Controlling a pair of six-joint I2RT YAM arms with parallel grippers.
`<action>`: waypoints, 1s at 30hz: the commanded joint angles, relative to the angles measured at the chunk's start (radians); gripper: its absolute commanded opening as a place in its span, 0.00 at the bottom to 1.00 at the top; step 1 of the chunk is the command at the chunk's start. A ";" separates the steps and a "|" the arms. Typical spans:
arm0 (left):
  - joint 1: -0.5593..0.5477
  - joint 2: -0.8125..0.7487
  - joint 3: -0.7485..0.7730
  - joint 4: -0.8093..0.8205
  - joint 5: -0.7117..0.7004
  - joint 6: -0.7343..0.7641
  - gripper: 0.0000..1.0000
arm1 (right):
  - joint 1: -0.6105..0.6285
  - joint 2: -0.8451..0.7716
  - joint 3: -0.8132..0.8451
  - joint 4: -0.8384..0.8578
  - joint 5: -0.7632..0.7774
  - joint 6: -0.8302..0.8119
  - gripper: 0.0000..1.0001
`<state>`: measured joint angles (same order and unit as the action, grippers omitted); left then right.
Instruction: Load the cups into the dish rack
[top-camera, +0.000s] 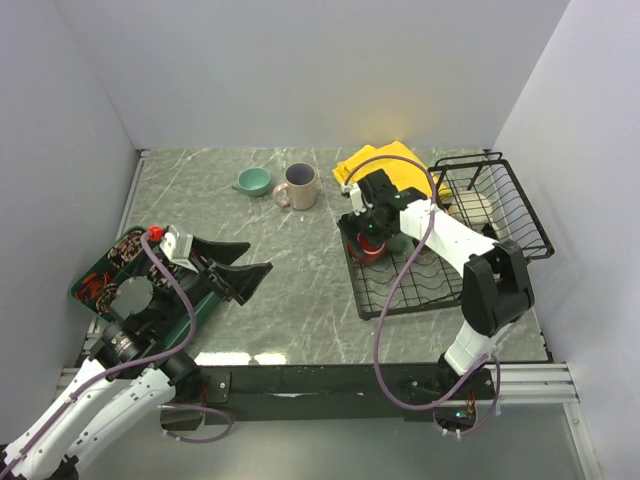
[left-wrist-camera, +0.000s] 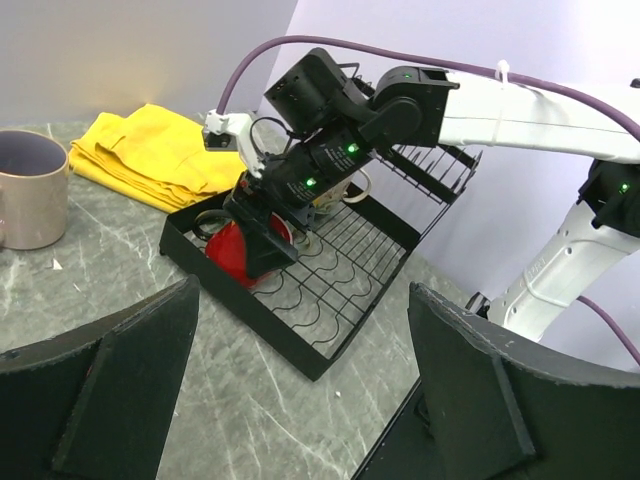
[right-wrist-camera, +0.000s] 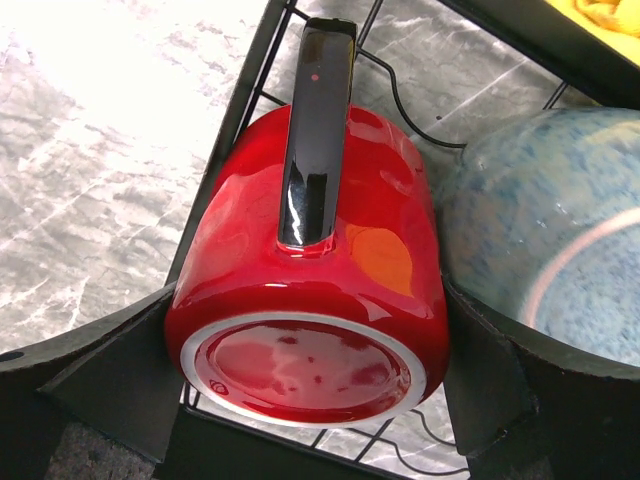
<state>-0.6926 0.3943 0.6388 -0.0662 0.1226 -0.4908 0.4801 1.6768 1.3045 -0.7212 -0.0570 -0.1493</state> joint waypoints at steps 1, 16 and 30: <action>0.004 -0.014 -0.007 -0.003 -0.017 0.009 0.91 | -0.001 0.014 0.073 0.003 0.088 -0.004 0.32; 0.004 -0.020 -0.022 0.009 -0.011 -0.011 0.91 | 0.003 0.077 0.139 0.012 0.100 -0.024 0.61; 0.004 -0.026 -0.025 0.009 -0.011 -0.017 0.91 | 0.005 0.141 0.234 -0.006 0.095 -0.044 0.81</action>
<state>-0.6926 0.3809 0.6109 -0.0738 0.1150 -0.4953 0.4866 1.8133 1.4780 -0.7513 0.0204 -0.1768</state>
